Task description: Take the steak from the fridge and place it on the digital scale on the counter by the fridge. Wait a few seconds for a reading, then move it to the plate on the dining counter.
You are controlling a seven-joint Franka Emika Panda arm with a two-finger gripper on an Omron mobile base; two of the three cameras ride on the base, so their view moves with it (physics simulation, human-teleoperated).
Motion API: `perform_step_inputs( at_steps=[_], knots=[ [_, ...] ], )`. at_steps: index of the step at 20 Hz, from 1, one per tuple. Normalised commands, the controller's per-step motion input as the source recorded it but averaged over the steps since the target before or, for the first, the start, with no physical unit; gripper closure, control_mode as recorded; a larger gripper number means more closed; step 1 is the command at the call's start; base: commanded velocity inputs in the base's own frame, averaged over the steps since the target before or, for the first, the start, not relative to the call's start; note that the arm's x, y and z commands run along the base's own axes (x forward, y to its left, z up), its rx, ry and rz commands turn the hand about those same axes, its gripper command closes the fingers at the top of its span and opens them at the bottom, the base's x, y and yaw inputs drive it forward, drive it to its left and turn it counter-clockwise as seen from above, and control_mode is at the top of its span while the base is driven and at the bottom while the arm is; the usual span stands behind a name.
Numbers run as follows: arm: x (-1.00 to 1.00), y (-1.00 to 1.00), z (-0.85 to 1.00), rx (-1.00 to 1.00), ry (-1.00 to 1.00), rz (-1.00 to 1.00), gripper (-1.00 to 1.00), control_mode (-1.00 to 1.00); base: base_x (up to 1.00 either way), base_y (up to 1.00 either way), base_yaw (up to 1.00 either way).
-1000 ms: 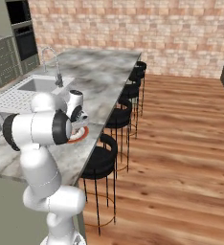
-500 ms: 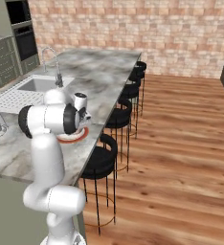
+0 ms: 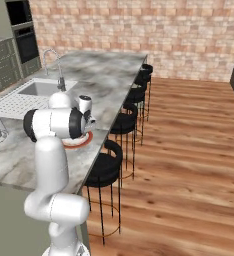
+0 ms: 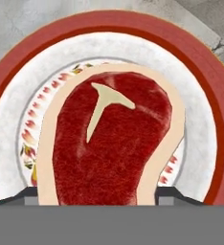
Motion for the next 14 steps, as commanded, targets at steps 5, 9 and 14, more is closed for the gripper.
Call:
perform_step_inputs(
  at_steps=[5,9,14],
  knots=[
    [-0.39,0.01,-0.01,-0.03,-0.06,0.0,-1.0,-1.0,0.0,0.0,0.0],
    [-0.31,0.0,0.24,-0.03,-0.09,0.0,-1.0,-1.0,0.0,0.0,0.0],
    [-0.49,0.0,0.86,-0.05,-0.23,0.0,-1.0,-1.0,0.0,0.0,0.0]
  ],
)
